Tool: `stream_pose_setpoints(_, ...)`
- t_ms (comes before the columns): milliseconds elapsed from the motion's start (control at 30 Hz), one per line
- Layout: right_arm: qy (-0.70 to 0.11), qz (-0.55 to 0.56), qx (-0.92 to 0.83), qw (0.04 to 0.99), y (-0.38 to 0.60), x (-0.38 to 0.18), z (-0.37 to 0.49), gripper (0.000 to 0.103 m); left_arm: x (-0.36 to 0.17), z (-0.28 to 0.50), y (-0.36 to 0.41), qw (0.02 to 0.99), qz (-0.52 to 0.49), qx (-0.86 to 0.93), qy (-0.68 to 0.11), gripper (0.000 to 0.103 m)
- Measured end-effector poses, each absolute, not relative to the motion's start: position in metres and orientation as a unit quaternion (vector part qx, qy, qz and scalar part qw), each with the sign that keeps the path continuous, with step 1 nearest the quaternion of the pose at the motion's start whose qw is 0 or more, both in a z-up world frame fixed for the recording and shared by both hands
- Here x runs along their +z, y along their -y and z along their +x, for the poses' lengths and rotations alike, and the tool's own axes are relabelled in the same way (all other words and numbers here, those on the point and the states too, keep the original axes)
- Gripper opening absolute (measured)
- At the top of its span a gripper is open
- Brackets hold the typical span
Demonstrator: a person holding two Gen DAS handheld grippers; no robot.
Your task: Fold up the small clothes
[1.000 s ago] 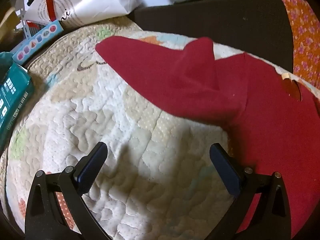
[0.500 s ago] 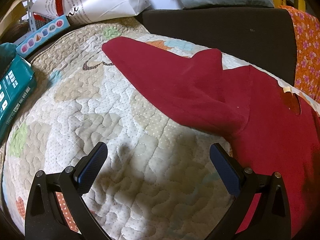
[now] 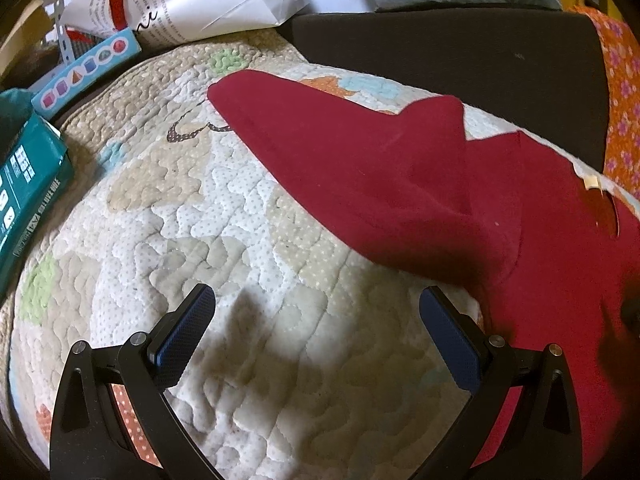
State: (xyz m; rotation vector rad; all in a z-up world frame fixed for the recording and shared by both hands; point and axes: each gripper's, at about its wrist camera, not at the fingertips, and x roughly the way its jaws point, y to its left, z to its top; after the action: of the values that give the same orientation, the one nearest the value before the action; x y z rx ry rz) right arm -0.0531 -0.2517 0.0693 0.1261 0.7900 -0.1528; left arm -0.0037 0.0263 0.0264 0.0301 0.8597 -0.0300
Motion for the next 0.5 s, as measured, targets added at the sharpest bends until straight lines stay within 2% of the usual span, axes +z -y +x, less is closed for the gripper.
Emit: stream_pose_setpoints(500,-0.39,0.058,-0.061,0.917,0.239,0.061,-0.039,0.084,0.027,0.003,-0.028,0.909,0.016,-0.006,-0.417,0.103)
